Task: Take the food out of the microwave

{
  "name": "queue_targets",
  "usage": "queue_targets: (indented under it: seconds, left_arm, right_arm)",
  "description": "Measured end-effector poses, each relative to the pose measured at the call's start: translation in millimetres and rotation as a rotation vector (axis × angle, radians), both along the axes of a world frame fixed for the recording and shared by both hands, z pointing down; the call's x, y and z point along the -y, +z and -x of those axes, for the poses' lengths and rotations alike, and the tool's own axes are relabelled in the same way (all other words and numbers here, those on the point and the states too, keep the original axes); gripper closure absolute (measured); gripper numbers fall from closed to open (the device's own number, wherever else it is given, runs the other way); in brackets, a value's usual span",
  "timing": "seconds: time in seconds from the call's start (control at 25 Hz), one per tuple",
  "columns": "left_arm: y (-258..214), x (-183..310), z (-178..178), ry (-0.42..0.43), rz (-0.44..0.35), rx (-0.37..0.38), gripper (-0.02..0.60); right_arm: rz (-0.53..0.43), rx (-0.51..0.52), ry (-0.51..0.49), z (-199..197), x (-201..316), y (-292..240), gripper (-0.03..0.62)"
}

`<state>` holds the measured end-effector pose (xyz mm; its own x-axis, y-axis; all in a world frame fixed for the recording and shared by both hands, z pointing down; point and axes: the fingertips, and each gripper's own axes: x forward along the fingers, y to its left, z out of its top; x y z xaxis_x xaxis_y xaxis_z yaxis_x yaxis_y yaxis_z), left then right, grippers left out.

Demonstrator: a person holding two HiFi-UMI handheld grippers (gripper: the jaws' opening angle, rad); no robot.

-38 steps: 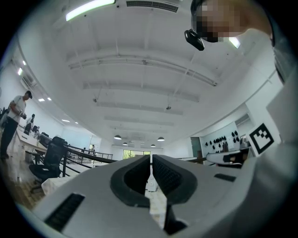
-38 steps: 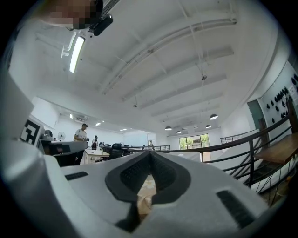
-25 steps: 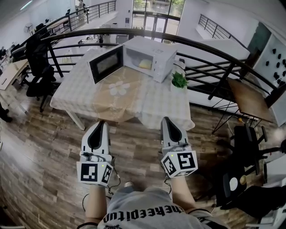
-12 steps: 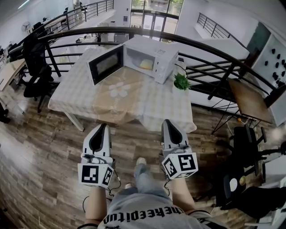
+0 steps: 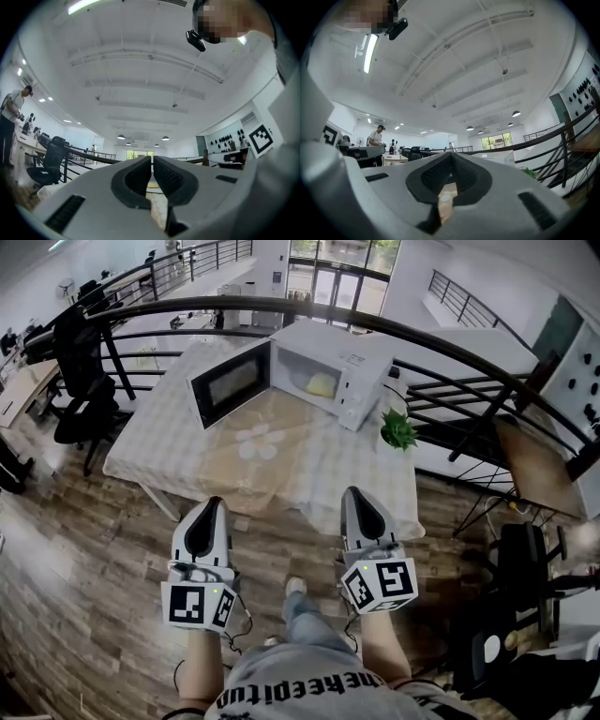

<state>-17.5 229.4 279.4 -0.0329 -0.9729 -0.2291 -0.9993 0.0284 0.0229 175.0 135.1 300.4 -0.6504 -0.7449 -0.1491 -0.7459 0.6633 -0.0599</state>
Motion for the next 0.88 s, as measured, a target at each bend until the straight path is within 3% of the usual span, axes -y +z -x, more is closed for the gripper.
queue_targets:
  seconds: [0.52, 0.88]
  left_arm:
    - [-9, 119, 30, -0.019, -0.010, -0.004, 0.566]
    - [-19, 187, 20, -0.032, -0.022, 0.026, 0.566]
  right_arm:
    - [-0.017, -0.008, -0.034, 36, 122, -12, 0.589]
    - [-0.023, 0.019, -0.061, 33, 192, -15, 0.589]
